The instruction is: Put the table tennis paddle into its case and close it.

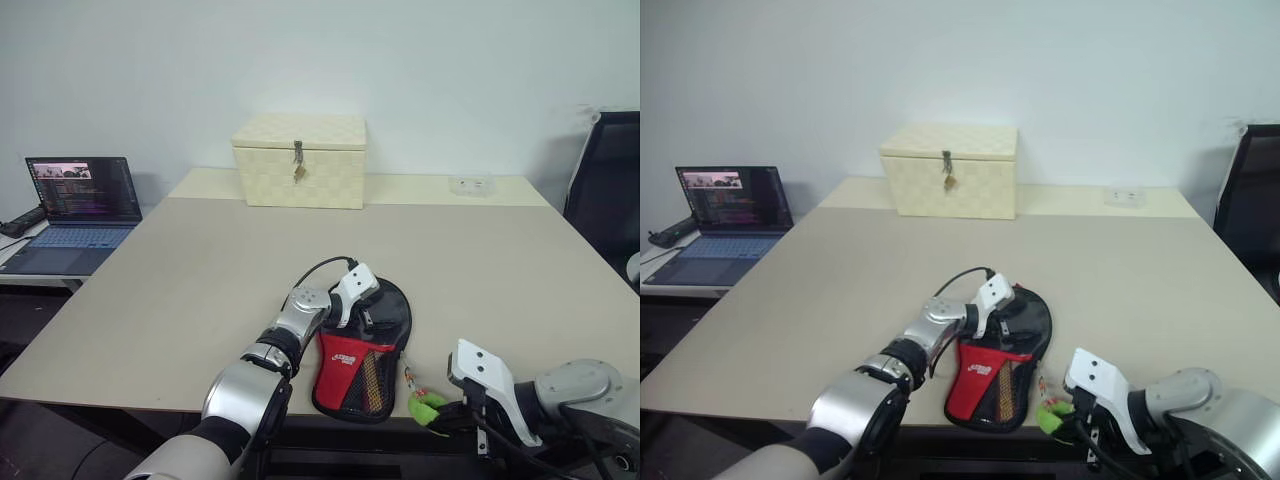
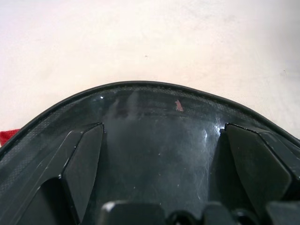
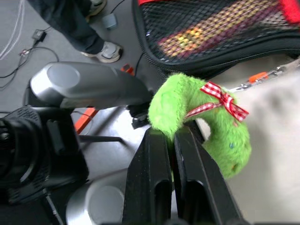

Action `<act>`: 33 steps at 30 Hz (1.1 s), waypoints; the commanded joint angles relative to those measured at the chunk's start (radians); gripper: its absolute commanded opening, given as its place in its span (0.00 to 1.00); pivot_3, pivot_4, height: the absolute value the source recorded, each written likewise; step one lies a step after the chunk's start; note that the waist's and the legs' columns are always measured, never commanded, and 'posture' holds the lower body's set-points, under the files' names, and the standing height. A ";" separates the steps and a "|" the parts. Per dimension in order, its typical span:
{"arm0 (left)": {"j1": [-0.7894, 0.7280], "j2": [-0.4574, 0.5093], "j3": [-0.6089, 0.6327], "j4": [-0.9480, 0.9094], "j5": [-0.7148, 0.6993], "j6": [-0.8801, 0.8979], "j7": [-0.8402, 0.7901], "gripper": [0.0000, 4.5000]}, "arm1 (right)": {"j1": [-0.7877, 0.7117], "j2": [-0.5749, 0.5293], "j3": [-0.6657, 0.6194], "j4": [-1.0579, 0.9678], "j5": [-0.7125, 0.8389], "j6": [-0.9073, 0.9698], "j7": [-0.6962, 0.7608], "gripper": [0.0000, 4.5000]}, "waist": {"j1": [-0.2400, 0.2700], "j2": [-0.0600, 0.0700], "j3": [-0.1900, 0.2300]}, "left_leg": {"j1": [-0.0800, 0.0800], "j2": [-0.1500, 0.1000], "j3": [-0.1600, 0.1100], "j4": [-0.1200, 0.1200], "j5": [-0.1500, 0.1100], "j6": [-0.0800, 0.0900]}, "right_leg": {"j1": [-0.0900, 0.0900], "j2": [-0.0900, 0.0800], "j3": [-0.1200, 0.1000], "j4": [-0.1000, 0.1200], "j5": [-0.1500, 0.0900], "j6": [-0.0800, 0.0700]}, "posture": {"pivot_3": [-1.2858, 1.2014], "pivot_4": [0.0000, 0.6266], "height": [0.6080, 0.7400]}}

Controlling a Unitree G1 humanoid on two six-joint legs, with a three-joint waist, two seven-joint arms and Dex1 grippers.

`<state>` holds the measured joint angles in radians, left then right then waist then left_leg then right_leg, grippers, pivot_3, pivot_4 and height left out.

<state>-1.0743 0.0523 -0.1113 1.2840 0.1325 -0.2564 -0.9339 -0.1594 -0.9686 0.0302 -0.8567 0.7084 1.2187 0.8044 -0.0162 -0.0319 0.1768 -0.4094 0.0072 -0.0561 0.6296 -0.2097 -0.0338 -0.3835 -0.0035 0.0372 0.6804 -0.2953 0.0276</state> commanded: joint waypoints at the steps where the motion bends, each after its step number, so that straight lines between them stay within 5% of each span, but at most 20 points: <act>1: 0.022 -0.021 -0.032 0.033 0.042 0.022 0.016 1.00 | 0.030 -0.004 -0.009 -0.099 0.099 0.025 0.008 0.01 | 0.003 0.000 0.000 | 0.000 0.000 0.000 0.000 0.000 0.000 | 0.000 0.000 0.000 0.000 0.000 0.000 | 0.52 0.24 1.00; 9: 0.010 -0.055 -0.050 0.041 0.065 0.025 0.030 1.00 | 0.100 -0.001 -0.082 -0.189 0.305 0.078 -0.092 0.01 | 0.017 -0.001 0.000 | 0.000 0.000 0.000 0.000 0.000 0.000 | 0.001 0.000 0.000 -0.001 0.000 0.000 | 0.52 0.24 1.00; 16: -0.006 -0.090 -0.052 0.046 0.079 0.023 0.058 1.00 | 0.067 0.016 0.012 -0.190 0.561 0.013 -0.367 0.01 | 0.017 -0.001 0.000 | 0.004 0.000 0.000 0.000 0.000 0.000 | 0.005 -0.001 0.000 -0.001 0.000 0.001 | 0.52 0.24 1.00; 25: 0.003 -0.067 -0.053 0.043 0.087 0.000 0.043 1.00 | -0.058 0.053 0.068 -0.118 0.551 0.018 -0.493 0.01 | 0.018 -0.002 -0.001 | 0.003 -0.001 0.000 0.000 0.000 0.000 | 0.005 -0.001 0.000 -0.003 0.001 0.002 | 0.52 0.24 1.00; 33: 0.040 -0.012 -0.008 0.023 0.040 -0.015 0.046 1.00 | -0.162 -0.055 -0.076 0.031 0.562 -0.047 -0.370 0.57 | 0.009 -0.002 -0.001 | 0.005 0.000 0.003 0.000 -0.001 0.001 | 0.005 -0.001 0.002 -0.002 0.001 0.002 | 0.52 0.24 1.00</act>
<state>-1.0664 0.0272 -0.1153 1.2875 0.1628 -0.2784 -0.8848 -0.3014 -1.0166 -0.0042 -0.8437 1.2743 1.2061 0.4092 -0.0075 -0.0337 0.1762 -0.4024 0.0084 -0.0521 0.6297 -0.2104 -0.0329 -0.3769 -0.0040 0.0404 0.6781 -0.2947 0.0291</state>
